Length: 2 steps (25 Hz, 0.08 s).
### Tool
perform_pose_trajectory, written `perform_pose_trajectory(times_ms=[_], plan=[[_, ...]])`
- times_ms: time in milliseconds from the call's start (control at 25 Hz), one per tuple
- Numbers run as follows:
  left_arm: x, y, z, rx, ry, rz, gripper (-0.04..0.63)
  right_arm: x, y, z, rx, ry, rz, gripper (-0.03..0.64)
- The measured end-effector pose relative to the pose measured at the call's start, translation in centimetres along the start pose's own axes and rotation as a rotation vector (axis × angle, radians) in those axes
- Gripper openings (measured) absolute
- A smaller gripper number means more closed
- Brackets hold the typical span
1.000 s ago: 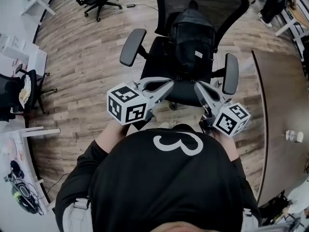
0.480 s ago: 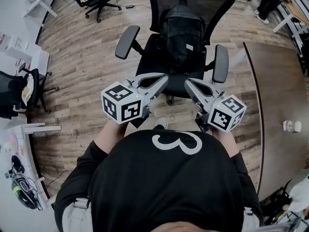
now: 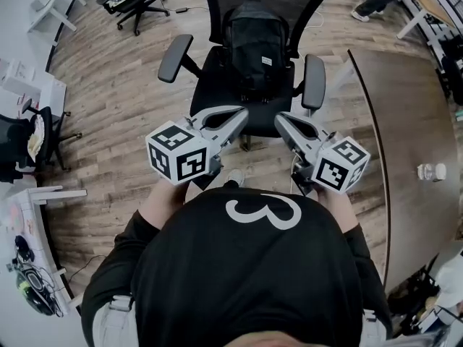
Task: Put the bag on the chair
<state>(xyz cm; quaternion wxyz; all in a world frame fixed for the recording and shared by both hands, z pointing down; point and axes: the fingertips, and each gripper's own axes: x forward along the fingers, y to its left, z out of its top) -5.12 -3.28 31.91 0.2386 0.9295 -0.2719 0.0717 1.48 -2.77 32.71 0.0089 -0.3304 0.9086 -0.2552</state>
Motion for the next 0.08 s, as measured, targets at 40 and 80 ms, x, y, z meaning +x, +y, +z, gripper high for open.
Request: perform_pose_trajectory(times_ms=[40,80], plan=[[0.01,-0.23,-0.02,0.003,-0.002,0.001,0.018,-0.27,0.10,-0.02,-0.003,-0.003,0.000,0.025],[0.03,-0.46,-0.04,0.006,-0.005,0.002,0.018,-0.54,0.19,-0.04,-0.006,-0.006,-0.001,0.025]])
